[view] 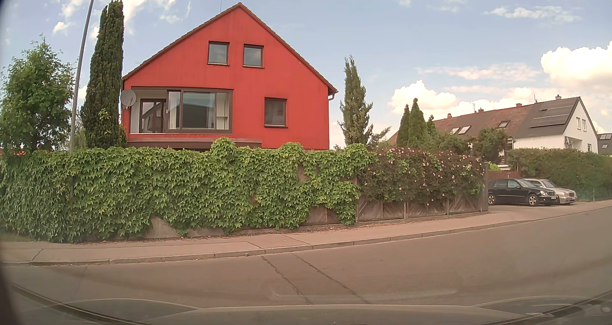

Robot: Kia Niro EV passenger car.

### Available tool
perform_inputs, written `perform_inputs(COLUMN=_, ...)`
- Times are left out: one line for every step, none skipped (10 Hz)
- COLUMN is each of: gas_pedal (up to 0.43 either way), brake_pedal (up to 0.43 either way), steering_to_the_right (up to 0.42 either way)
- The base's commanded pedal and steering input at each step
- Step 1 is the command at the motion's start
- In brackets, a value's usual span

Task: Follow the waypoints while adhering to traffic rules and regulations

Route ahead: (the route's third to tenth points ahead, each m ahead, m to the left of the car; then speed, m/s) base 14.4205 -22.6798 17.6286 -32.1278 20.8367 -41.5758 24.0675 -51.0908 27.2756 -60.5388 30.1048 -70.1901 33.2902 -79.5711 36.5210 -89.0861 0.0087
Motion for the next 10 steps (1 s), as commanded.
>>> perform_inputs(gas_pedal=0.0, brake_pedal=0.671, steering_to_the_right=0.617)
perform_inputs(gas_pedal=0.0, brake_pedal=0.671, steering_to_the_right=0.617)
perform_inputs(gas_pedal=0.0, brake_pedal=0.671, steering_to_the_right=0.617)
perform_inputs(gas_pedal=0.0, brake_pedal=0.665, steering_to_the_right=0.617)
perform_inputs(gas_pedal=0.0, brake_pedal=0.665, steering_to_the_right=0.617)
perform_inputs(gas_pedal=0.0, brake_pedal=0.665, steering_to_the_right=0.617)
perform_inputs(gas_pedal=0.0, brake_pedal=0.665, steering_to_the_right=0.617)
perform_inputs(gas_pedal=0.0, brake_pedal=0.659, steering_to_the_right=0.618)
perform_inputs(gas_pedal=0.0, brake_pedal=0.652, steering_to_the_right=0.618)
perform_inputs(gas_pedal=0.0, brake_pedal=0.64, steering_to_the_right=0.618)
